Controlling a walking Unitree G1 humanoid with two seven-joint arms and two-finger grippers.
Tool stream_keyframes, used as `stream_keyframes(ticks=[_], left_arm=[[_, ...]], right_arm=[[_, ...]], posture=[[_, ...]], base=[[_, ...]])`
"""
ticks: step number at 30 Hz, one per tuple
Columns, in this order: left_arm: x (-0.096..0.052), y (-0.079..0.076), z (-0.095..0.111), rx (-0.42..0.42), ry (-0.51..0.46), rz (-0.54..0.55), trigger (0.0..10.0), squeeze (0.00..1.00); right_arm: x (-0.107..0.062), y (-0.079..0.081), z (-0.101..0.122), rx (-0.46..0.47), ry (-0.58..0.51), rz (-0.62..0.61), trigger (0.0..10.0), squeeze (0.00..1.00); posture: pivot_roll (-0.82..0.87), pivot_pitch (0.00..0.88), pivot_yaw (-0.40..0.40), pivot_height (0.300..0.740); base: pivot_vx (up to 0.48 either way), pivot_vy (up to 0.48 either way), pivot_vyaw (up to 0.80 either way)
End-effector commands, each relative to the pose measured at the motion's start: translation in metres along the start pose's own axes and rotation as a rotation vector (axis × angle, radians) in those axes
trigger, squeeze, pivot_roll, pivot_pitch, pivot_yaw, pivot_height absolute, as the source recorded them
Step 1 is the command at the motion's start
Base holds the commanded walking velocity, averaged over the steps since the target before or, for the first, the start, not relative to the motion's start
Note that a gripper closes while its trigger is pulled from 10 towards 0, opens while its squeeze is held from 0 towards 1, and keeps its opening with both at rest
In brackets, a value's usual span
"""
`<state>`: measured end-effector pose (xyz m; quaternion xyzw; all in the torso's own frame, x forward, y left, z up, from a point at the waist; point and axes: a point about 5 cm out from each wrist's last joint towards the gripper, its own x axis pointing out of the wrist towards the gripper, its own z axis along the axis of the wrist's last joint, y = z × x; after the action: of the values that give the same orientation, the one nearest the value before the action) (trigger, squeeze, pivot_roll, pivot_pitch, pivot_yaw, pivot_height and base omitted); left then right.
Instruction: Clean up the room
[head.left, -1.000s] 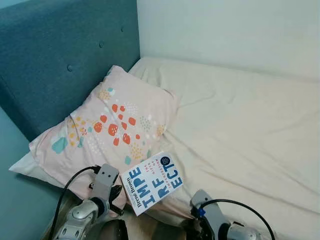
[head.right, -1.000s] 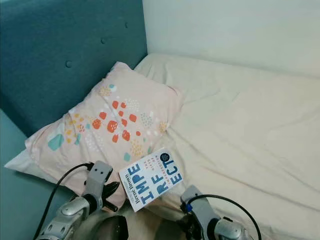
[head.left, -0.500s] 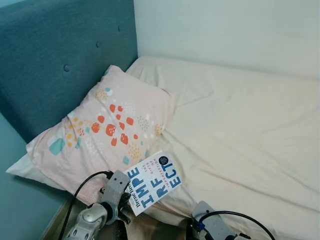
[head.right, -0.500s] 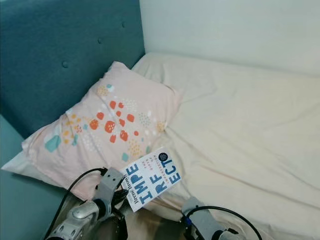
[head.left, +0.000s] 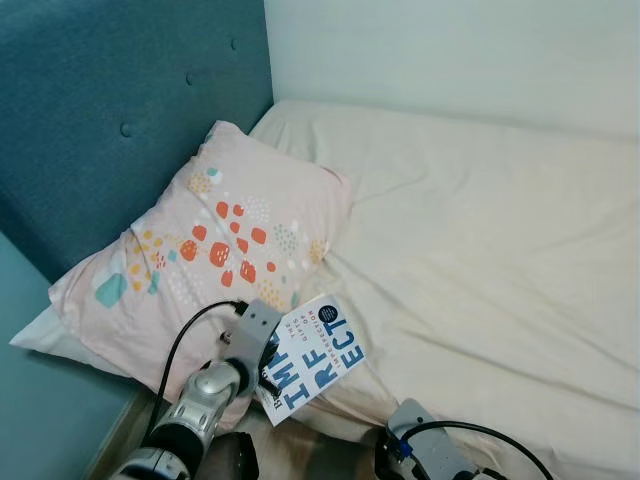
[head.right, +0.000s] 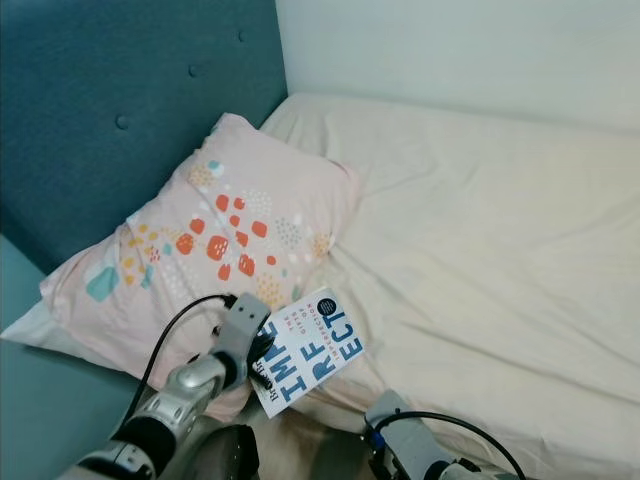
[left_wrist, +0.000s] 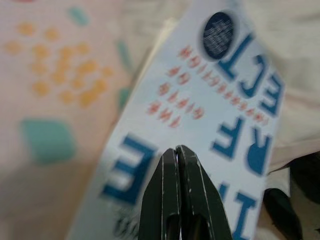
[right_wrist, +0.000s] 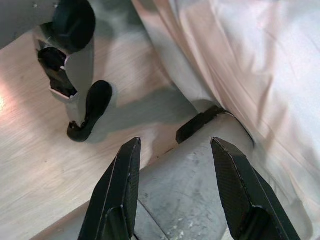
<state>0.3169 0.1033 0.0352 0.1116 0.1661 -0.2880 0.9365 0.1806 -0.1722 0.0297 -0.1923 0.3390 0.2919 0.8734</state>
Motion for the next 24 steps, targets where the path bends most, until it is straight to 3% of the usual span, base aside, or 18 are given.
stream_keyframes(ticks=[1,7,11,15,17,21,24], left_arm=[[-0.001,-0.007,-0.011,0.006,0.045,-0.031,0.0,0.0],[0.002,-0.008,-0.005,0.009,0.013,-0.064,0.0,0.0],[-0.005,0.003,-0.007,0.042,0.014,-0.077,0.0,0.0],[-0.031,0.027,-0.03,0.213,0.131,-0.122,0.0,0.0],[-0.043,0.036,-0.041,0.257,0.184,-0.136,0.0,0.0],[-0.049,0.041,-0.046,0.277,0.211,-0.138,0.0,0.0],[-0.056,0.053,-0.056,0.333,0.284,-0.063,0.0,0.0]], right_arm=[[-0.002,0.003,-0.001,0.013,0.002,-0.001,10.0,0.0],[-0.003,0.002,-0.001,0.028,-0.001,-0.015,10.0,0.0],[-0.005,0.002,-0.002,0.039,0.002,-0.024,10.0,0.0],[-0.004,-0.001,-0.003,0.052,0.004,-0.038,10.0,0.0],[-0.002,-0.002,-0.001,0.052,0.001,-0.039,10.0,0.0],[0.0,-0.002,0.0,0.051,-0.002,-0.039,10.0,0.0],[0.003,-0.006,0.005,0.039,-0.015,-0.04,10.0,0.0]], posture=[[-0.11,0.22,0.044,0.599],[-0.12,0.234,0.054,0.599],[-0.11,0.234,0.063,0.599],[-0.09,0.23,0.063,0.599],[-0.08,0.228,0.059,0.599],[-0.08,0.228,0.059,0.599],[-0.07,0.222,0.052,0.599]], base=[[0.0,0.0,0.0],[0.0,0.0,0.0],[0.0,0.0,0.0],[0.0,0.0,0.0],[0.0,0.0,0.0],[0.0,0.0,0.0],[0.0,0.0,0.0]])
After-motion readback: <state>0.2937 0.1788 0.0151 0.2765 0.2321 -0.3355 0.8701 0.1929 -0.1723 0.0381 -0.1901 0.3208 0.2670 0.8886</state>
